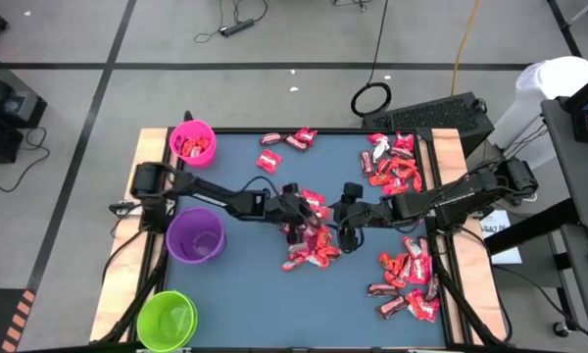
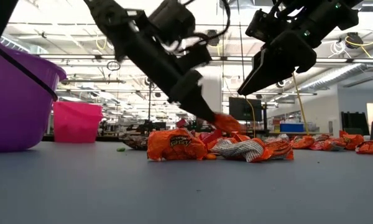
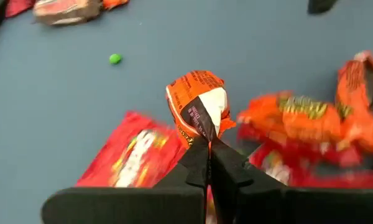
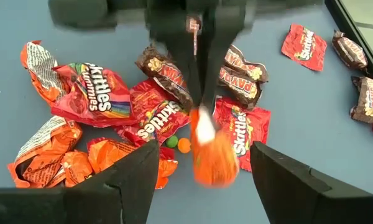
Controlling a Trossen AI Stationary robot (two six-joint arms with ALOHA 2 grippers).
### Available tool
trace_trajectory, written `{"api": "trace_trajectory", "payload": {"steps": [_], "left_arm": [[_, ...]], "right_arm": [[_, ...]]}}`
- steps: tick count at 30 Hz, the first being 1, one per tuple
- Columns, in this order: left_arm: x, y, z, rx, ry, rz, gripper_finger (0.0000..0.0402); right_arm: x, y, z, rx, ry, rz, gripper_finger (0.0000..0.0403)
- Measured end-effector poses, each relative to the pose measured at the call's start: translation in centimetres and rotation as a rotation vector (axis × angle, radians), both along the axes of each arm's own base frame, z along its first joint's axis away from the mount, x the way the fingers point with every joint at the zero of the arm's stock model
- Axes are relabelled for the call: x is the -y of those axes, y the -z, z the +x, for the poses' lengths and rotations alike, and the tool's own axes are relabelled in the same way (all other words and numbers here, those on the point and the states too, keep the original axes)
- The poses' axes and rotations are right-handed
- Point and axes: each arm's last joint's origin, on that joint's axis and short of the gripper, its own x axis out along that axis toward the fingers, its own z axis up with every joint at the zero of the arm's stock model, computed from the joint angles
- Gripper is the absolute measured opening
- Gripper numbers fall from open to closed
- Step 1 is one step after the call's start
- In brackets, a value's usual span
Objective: Organize candy in baskets
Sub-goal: Put the orange chocolate into the pink bucket
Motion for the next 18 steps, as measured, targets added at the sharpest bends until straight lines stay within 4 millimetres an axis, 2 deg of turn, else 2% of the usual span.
{"api": "trace_trajectory", "payload": {"steps": [4, 9, 18], "left_arm": [[-0.1, -2.3, -1.9, -0.068, -0.09, 0.089, 0.0008], [-0.4, -5.2, -4.3, -0.067, -0.123, 0.109, 0.0008], [-1.6, -9.4, -9.6, -0.137, -0.314, 0.257, 0.0008]], "right_arm": [[0.0, 0.0, 0.0, -0.001, 0.0, 0.0, 0.0239], [0.0, 0.0, 0.0, 0.002, 0.0, 0.001, 0.0239], [0.1, 0.0, 0.0, 0.002, 0.004, -0.003, 0.0239]]}}
